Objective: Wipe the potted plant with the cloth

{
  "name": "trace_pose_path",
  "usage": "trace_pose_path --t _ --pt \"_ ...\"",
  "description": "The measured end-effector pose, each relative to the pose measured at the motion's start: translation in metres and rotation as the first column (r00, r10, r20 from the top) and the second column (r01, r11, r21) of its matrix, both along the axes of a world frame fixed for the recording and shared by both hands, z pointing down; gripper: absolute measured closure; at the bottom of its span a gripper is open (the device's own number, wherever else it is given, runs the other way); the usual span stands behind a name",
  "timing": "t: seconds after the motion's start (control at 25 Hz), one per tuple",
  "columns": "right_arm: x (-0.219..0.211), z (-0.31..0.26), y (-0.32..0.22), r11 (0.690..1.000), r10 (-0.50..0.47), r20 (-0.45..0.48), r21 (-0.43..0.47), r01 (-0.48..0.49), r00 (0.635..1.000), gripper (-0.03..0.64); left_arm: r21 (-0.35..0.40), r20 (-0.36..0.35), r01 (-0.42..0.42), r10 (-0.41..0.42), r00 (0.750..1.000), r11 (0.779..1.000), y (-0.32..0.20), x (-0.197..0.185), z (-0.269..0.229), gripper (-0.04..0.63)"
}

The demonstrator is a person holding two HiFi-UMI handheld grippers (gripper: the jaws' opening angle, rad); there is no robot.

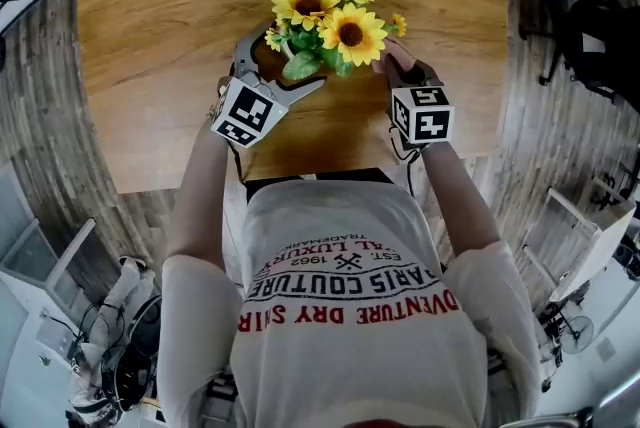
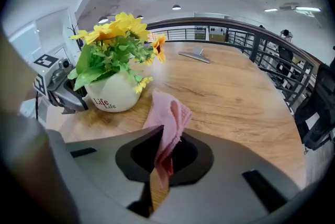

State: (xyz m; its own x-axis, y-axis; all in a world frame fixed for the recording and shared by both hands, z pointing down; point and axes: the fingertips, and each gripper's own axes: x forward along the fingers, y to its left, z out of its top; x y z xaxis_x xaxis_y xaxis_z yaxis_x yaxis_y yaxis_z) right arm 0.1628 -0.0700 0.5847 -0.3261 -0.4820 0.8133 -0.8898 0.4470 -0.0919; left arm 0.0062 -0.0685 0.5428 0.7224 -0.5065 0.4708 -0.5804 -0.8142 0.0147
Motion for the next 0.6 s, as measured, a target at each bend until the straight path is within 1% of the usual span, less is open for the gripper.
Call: trace_pose_path --t 0.16,0.36,0.48,0.6 --pt "-0.004 0.003 -0.007 0.999 -0.031 -0.002 0.015 0.031 1.0 0.58 0.0 0.009 -0.024 0.024 1.0 1.0 -0.012 0.002 0.007 0.055" --pt "-0.009 0.001 -0.017 0.998 -0.053 0.005 0.036 0.053 0.999 0.58 -0.001 0.008 -0.103 0.103 0.995 0.995 -0.018 0.016 0.009 0.055" --pt "-0.011 0.003 -0.022 0.998 -0.043 0.013 0.041 0.043 0.999 0.58 -0.012 0.039 -0.132 0.132 0.99 0.991 -0.021 0.021 0.014 0.058" --pt "-0.014 0.004 -0.023 0.999 -0.027 0.031 0.043 0.026 0.999 0.58 -0.018 0.038 -0.138 0.138 0.99 0.99 -0.022 0.021 0.015 0.058"
